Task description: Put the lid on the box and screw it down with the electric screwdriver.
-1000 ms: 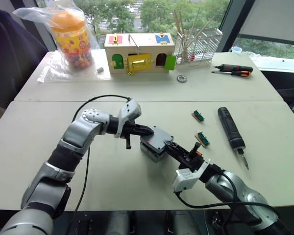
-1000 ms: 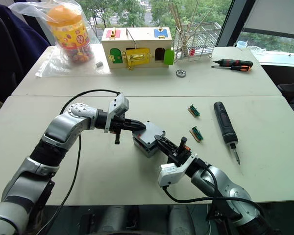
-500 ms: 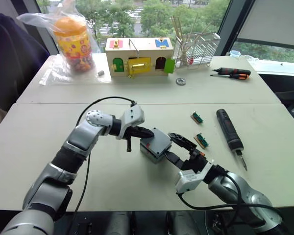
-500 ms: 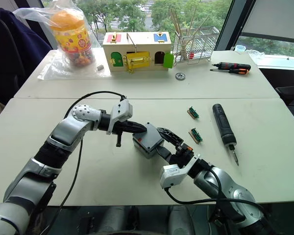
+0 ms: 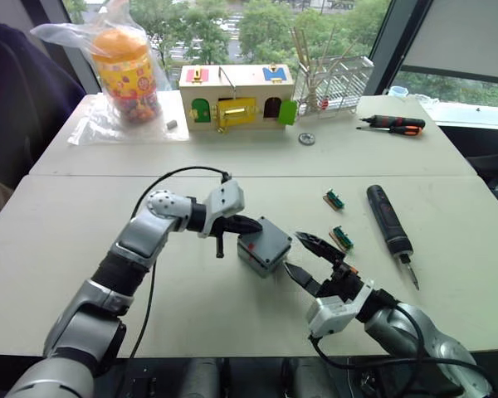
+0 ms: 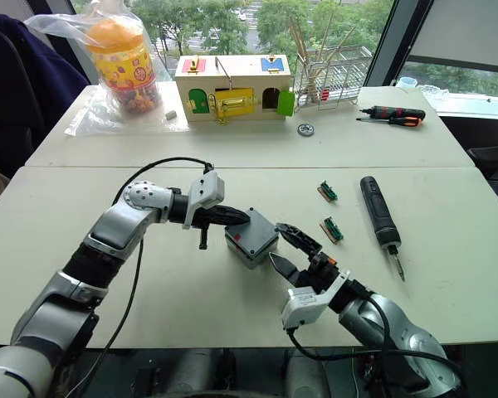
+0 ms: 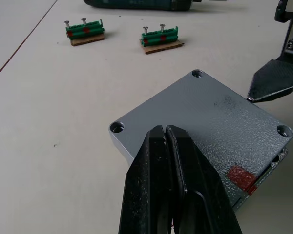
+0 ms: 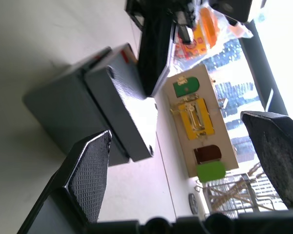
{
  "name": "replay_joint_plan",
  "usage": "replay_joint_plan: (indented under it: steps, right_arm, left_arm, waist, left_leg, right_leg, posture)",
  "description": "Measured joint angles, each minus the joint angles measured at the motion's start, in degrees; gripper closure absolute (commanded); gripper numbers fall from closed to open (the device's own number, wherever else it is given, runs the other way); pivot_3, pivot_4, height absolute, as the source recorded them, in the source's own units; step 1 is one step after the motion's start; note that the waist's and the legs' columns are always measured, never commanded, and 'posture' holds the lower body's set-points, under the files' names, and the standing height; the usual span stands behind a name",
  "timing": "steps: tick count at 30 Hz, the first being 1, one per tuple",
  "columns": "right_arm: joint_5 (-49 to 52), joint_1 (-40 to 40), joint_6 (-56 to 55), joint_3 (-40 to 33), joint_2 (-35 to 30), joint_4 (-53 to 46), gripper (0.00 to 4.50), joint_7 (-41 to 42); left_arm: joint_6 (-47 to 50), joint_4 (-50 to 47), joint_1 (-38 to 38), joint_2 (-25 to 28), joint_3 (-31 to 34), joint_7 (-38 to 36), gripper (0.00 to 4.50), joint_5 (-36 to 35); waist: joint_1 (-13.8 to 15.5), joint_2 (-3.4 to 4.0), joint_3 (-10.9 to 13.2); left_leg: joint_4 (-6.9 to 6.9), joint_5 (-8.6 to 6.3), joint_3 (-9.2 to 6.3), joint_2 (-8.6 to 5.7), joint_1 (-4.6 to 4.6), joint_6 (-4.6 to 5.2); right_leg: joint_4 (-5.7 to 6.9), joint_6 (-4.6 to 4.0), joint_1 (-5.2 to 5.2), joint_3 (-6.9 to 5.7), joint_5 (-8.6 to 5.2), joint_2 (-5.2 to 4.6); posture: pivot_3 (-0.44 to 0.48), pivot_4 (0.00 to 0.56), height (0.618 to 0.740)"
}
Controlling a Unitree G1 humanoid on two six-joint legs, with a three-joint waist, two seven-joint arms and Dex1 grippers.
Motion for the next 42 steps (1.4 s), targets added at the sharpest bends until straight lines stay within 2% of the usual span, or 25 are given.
replay_joint_plan:
  steps: [6, 8, 9, 12, 17, 23, 27, 33, 42]
  right_arm:
    - [6.56, 0.79, 2.14, -3.10, 1.79, -1.35, 0.01, 2.22]
    - [10.07, 1.82, 2.86, -3.75, 2.14, -1.65, 0.45, 3.53]
    - [12.90, 1.76, 3.22, -4.12, 2.15, -1.73, 0.72, 4.71]
    - [22.30, -0.96, 7.40, -6.78, 3.59, -3.55, 1.90, 7.66]
    - [41.64, -7.15, 24.08, -8.10, 8.66, -9.18, 4.36, 13.95]
    - [59.81, -4.28, 45.44, -6.43, 6.16, -15.45, 4.45, 22.86]
    - [66.33, -1.58, 54.37, -6.72, 2.67, -18.10, 4.45, 25.83]
    - [68.59, -1.66, 59.68, -6.29, 0.68, -19.47, 4.45, 27.33]
    - [66.76, -5.20, 59.67, -3.33, 0.91, -15.62, 4.45, 27.51]
  left_arm:
    - [10.04, -1.59, -2.34, -0.67, 6.77, 0.34, 4.50, -7.69]
    - [13.68, -3.83, -4.64, 0.39, 9.47, 0.34, 4.50, -10.88]
    - [14.85, -4.69, -5.73, 1.08, 10.68, 0.38, 4.50, -11.67]
    - [15.65, -5.10, -6.48, 3.61, 11.67, 0.35, 4.50, -12.00]
    - [13.32, -1.69, -5.70, 4.77, 10.55, 0.20, 4.50, -9.61]
    - [6.19, 2.95, -4.29, 4.03, 5.31, -0.35, 4.50, -3.48]
    - [2.69, 6.00, -3.27, 3.23, 2.92, -1.41, 4.50, -0.56]
    - [0.51, 6.80, -3.16, 2.45, 2.67, -2.04, 4.50, 0.60]
    - [1.10, 5.80, -1.47, 2.54, 2.68, -2.94, 4.50, 0.57]
  waist:
    - [0.02, -0.01, 0.06]
    - [-0.07, -0.02, 0.07]
    - [-0.17, -0.01, 0.08]
    - [-0.38, 0.00, 0.08]
    - [0.14, 0.02, 0.09]
    - [0.06, 0.02, 0.09]
    - [0.00, 0.02, 0.10]
    - [0.03, 0.02, 0.09]
    - [0.07, 0.02, 0.09]
  left_leg:
    - [0.00, 0.00, -0.06, 0.00, -0.20, 0.00]
    - [0.00, 0.00, -0.07, 0.00, -0.22, 0.00]
    - [0.00, 0.00, -0.06, 0.00, -0.21, 0.01]
    - [-0.03, 0.00, -0.06, 0.03, -0.10, 0.00]
    - [-0.05, 0.00, -0.27, -0.02, -0.31, 0.01]
    - [0.11, -0.01, -0.44, -0.09, -0.56, 0.04]
    - [0.11, -0.01, -0.43, -0.07, -0.77, 0.05]
    - [0.12, -0.01, -0.42, -0.08, -0.81, 0.05]
    - [0.12, -0.01, -0.42, -0.07, -0.83, 0.06]
  right_leg:
    - [0.00, 0.00, -0.15, -0.02, 0.00, 0.00]
    - [0.00, 0.01, -0.16, -0.02, 0.00, 0.00]
    - [-0.01, 0.01, -0.16, -0.01, 0.00, 0.00]
    - [0.01, 0.00, -0.12, 0.00, 0.00, 0.03]
    - [0.02, -0.02, -0.14, -0.05, 0.00, 0.06]
    - [0.02, -0.02, -0.22, -0.07, 0.02, 0.08]
    - [0.03, -0.03, -0.54, -0.05, 0.02, 0.10]
    - [0.03, -0.03, -0.59, -0.05, 0.02, 0.09]
    - [0.04, -0.03, -0.61, -0.05, 0.02, 0.09]
  posture:
    - [0.000, 0.150, 0.711]
    - [0.000, 0.150, 0.711]
    - [0.000, 0.150, 0.711]
    - [0.000, 0.150, 0.711]
    - [0.000, 0.150, 0.711]
    - [0.000, 0.150, 0.711]
    - [0.000, 0.150, 0.711]
    - [0.000, 0.150, 0.711]
    - [0.000, 0.150, 0.711]
